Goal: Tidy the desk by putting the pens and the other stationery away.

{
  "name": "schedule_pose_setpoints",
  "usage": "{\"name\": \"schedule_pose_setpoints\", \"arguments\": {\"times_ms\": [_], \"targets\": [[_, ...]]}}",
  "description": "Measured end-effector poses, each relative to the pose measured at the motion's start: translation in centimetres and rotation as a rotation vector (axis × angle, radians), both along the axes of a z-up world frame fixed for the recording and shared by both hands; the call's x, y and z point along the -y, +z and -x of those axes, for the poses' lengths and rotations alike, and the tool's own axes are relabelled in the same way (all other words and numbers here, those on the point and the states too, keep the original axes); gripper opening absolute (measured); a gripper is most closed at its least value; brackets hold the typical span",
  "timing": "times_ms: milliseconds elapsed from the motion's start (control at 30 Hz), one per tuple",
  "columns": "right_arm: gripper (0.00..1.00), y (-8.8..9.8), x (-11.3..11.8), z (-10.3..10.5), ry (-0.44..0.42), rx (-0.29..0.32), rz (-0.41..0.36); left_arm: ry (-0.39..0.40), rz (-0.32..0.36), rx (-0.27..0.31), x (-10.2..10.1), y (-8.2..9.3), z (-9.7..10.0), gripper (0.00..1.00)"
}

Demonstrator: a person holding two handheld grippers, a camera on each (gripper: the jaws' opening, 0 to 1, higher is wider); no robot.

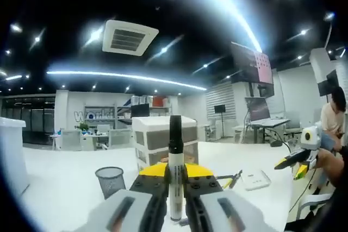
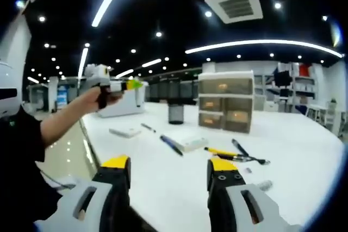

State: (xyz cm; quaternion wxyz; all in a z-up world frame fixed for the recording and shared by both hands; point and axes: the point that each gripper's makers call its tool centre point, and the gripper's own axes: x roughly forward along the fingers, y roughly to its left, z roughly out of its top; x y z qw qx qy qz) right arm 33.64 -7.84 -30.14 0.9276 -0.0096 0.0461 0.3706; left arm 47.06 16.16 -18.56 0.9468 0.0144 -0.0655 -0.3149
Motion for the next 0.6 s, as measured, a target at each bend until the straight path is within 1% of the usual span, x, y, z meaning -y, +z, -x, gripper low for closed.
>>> {"name": "schedule_pose_setpoints", "arguments": {"times_ms": [100, 167, 333, 433, 533, 600], "targets": [[0.53, 0.1, 0.2, 0.1, -0.006, 0.002, -0.001, 0.002, -0.009, 0.013, 0.1, 0.7, -0.9, 0.10], [0.53, 0.1, 0.4, 0.1, -0.009, 0.001, -0.002, 0.004, -0.010, 0.011, 0.1, 1.1, -1.5, 0.10], [0.53, -0.3, 0.6, 0.2, -0.012, -0.010, 0.007, 0.021, 0.012, 0.008, -0.3, 2.3, -3.5, 0.10], [0.53, -0.3, 0.8, 0.3, -0.015, -0.012, 0.008, 0.021, 0.034, -0.011, -0.2, 2.7, -4.5, 0.10], [0.53, -0.3, 1.0, 0.3, -0.019, -0.013, 0.007, 0.034, -0.013, -0.008, 0.3, 2.5, -5.5, 0.10], [0.53, -0.4, 1.1, 0.2, -0.021, -0.015, 0.010, 0.035, -0.014, -0.006, 0.4, 2.6, -6.0, 0.10]]}}
